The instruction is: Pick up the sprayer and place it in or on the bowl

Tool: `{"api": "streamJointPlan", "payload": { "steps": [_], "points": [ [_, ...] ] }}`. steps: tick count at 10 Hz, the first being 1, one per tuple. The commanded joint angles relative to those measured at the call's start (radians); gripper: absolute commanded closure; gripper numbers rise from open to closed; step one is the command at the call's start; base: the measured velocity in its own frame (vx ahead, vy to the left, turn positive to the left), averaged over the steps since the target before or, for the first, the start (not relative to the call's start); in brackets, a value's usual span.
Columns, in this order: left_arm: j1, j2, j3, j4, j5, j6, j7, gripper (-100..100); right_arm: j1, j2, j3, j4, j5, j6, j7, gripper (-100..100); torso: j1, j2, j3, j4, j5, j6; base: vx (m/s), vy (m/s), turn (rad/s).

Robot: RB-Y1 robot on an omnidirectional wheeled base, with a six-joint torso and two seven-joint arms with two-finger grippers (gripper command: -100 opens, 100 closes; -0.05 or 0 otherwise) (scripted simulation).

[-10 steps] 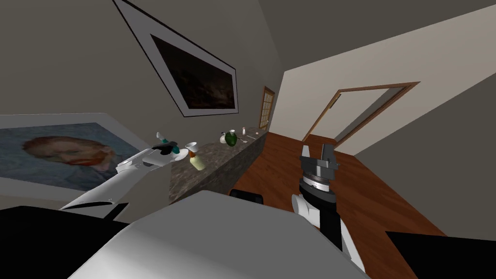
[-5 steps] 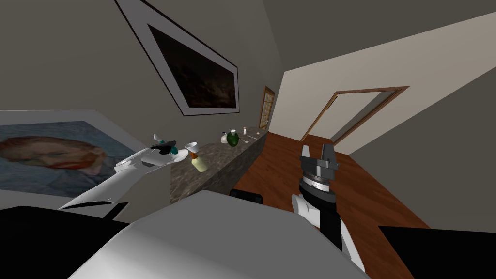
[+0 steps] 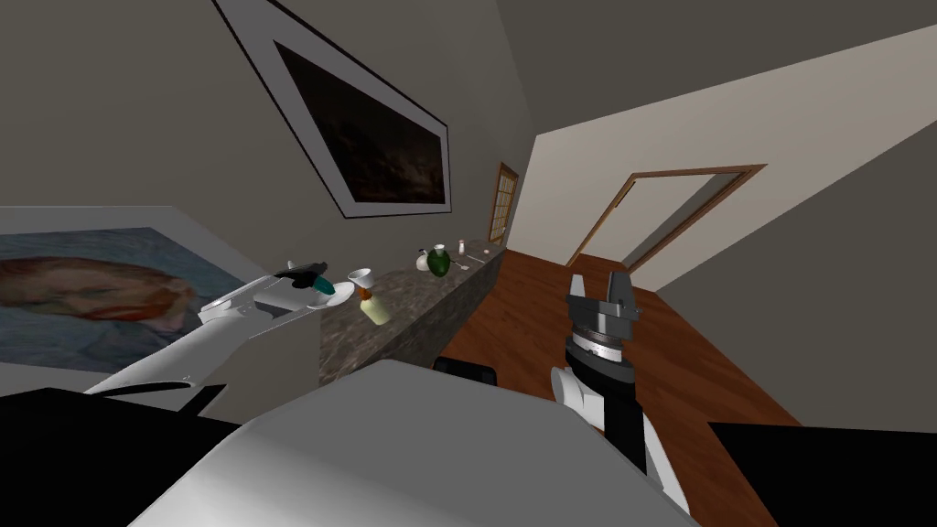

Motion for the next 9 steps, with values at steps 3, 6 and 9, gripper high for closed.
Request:
{"api": "streamJointPlan", "payload": {
  "steps": [3,6,9],
  "points": [
    [0.033,0.060,0.017,-0.036,0.074,0.034,-0.018,-100,0.000,0.000,0.000,0.000,0.000,0.000,0.000,0,0.000,0.000,0.000,0.000,0.000,0.000,-0.014,-0.031,-0.021],
    [0.063,0.115,0.031,-0.064,0.143,0.061,-0.033,-100,0.000,0.000,0.000,0.000,0.000,0.000,0.000,0,0.000,-0.001,0.000,0.000,0.000,0.001,-0.006,-0.027,-0.025],
    [0.062,0.124,0.030,-0.062,0.151,0.062,-0.035,0,0.000,0.000,0.000,0.000,0.000,0.000,0.000,0,0.001,-0.001,-0.001,0.000,0.000,0.000,-0.006,-0.013,-0.009]
  ]
}}
